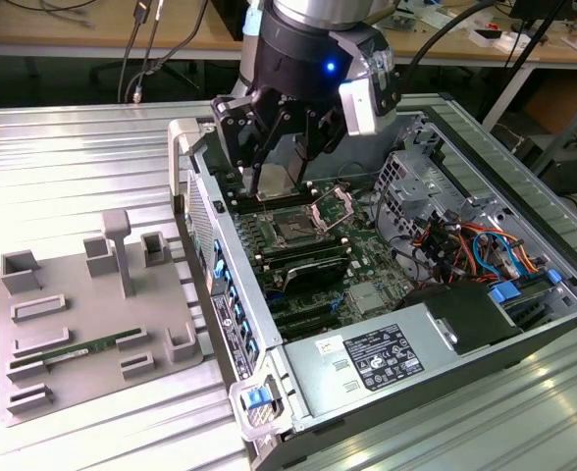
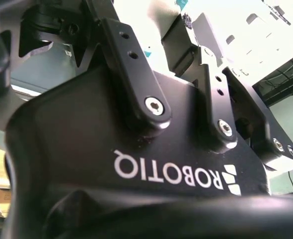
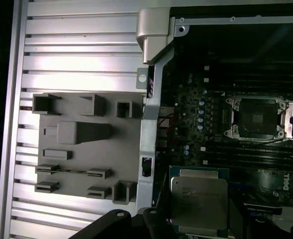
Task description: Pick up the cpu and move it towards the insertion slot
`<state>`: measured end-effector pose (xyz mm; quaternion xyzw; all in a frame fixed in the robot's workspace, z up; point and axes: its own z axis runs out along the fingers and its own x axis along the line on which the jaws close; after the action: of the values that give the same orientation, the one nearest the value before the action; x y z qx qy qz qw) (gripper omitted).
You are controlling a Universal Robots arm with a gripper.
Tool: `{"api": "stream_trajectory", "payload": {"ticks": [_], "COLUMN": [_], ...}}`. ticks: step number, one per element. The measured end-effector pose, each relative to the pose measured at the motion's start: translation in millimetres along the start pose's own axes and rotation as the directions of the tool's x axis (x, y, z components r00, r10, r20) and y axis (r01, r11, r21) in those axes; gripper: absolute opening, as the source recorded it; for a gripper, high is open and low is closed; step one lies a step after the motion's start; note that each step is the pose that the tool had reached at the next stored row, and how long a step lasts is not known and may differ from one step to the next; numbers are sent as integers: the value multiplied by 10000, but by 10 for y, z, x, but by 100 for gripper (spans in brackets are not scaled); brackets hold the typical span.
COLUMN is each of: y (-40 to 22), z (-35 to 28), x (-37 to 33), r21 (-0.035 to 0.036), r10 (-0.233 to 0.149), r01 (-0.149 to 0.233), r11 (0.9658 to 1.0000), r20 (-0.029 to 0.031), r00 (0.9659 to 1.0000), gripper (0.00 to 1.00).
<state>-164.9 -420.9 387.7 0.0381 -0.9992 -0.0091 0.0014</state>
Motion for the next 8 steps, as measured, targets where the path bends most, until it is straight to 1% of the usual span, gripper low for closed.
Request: {"api": "stream_trajectory", "payload": {"ticks": [8], "y": [-4], "z": [3], "x": [-92], "r21": [0], "r10": [1], "r01": [-1], "r11": [10000], "r20": [0], "r00": [10000], "gripper": [55]}}
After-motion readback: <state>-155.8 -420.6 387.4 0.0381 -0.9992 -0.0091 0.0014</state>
